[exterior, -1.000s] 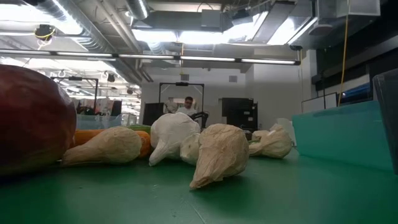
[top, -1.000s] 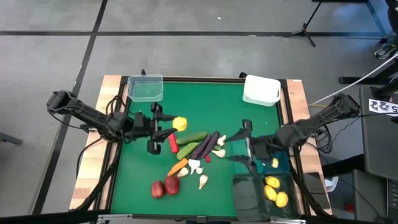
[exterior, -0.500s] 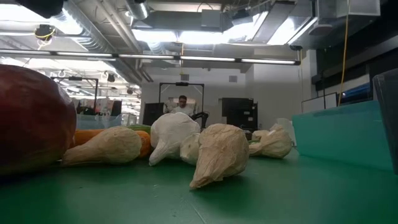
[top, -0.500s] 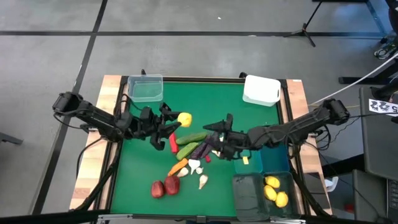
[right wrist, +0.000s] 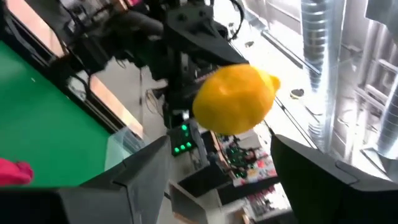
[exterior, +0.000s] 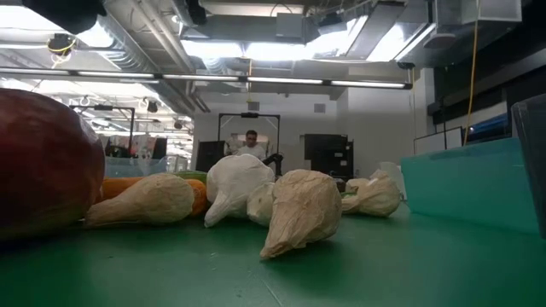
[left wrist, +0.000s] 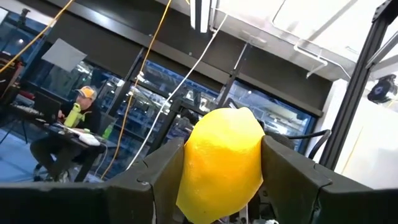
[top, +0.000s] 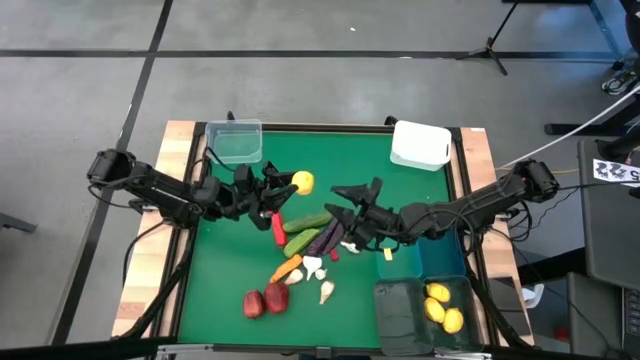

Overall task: Sort produce into baskets
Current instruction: Put the lemon into the right black bin

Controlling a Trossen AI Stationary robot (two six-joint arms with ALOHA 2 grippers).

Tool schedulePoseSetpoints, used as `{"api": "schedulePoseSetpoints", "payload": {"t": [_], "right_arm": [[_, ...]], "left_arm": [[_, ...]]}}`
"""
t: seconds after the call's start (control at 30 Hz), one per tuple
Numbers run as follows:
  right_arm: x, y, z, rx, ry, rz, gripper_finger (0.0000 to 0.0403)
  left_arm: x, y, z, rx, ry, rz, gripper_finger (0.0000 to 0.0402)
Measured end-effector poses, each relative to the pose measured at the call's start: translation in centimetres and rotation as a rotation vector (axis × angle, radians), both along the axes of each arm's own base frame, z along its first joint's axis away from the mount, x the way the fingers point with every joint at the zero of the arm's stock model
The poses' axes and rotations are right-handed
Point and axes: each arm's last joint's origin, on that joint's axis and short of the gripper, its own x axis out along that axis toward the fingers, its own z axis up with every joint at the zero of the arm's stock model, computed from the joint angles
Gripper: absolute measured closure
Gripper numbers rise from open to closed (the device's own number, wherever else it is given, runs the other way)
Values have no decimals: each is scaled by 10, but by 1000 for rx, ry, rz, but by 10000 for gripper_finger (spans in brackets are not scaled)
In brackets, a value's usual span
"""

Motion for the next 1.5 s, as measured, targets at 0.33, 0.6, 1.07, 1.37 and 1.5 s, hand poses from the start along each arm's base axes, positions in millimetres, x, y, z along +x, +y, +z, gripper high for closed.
{"api": "schedulePoseSetpoints", "payload": {"t": [0.33,0.6,1.07,1.37,1.5], "right_arm": [[5,0,18,6,23,-101,105],[8,-1,27,20,17,-167,66],[12,5,21,-14,67,1,54],[32,11,23,-22,99,-60,17],[41,13,19,-55,147,-92,29]], "left_arm": [[0,1,0,5,0,6,206],[0,1,0,26,10,17,206],[0,1,0,18,8,13,205],[0,1,0,-1,2,4,205],[0,1,0,-10,0,-1,205]]}}
